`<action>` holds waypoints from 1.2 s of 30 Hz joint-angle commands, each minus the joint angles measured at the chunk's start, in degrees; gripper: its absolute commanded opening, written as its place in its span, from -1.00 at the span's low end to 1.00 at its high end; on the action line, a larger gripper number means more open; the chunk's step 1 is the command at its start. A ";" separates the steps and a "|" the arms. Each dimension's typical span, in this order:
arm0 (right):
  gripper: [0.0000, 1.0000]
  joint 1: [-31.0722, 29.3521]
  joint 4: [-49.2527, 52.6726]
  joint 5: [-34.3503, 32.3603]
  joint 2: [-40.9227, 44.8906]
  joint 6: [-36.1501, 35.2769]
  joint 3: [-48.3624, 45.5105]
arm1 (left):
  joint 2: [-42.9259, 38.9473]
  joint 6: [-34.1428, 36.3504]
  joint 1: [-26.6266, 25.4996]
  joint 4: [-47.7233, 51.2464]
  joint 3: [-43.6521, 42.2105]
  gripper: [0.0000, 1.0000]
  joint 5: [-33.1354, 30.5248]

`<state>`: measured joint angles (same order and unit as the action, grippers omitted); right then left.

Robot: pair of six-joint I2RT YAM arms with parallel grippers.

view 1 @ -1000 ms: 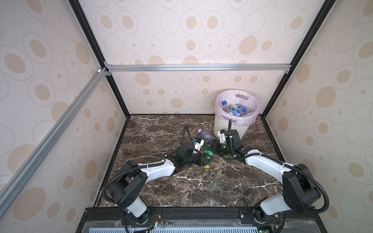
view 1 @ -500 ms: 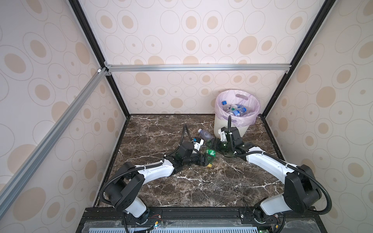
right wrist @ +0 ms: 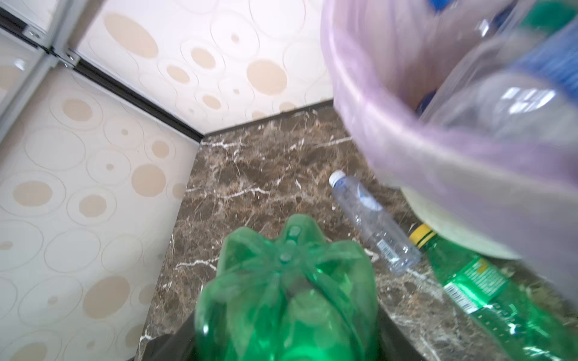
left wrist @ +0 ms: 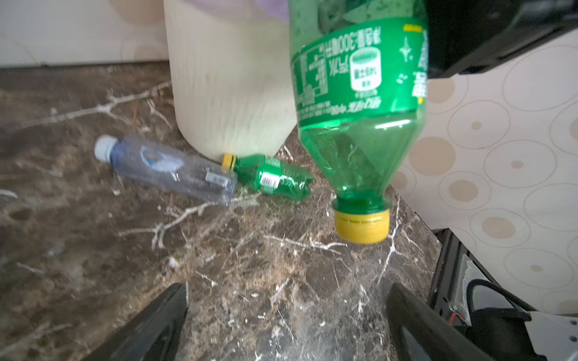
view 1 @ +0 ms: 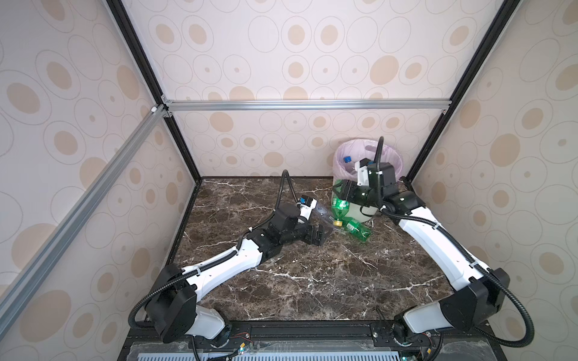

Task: Throw the plastic bottles in the bin
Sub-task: 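Lift the Sprite bottle over the bin with the right gripper while the left releases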

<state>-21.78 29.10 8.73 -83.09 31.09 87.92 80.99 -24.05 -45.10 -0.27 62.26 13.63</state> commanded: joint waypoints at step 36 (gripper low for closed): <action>0.99 15.40 19.87 -8.28 -19.09 -10.70 48.51 | 7.33 12.19 -6.41 7.52 24.39 0.98 -7.37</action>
<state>-6.42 52.27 0.21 -109.82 20.97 136.27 89.36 -11.70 -51.27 8.34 86.30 6.22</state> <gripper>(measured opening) 0.996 0.991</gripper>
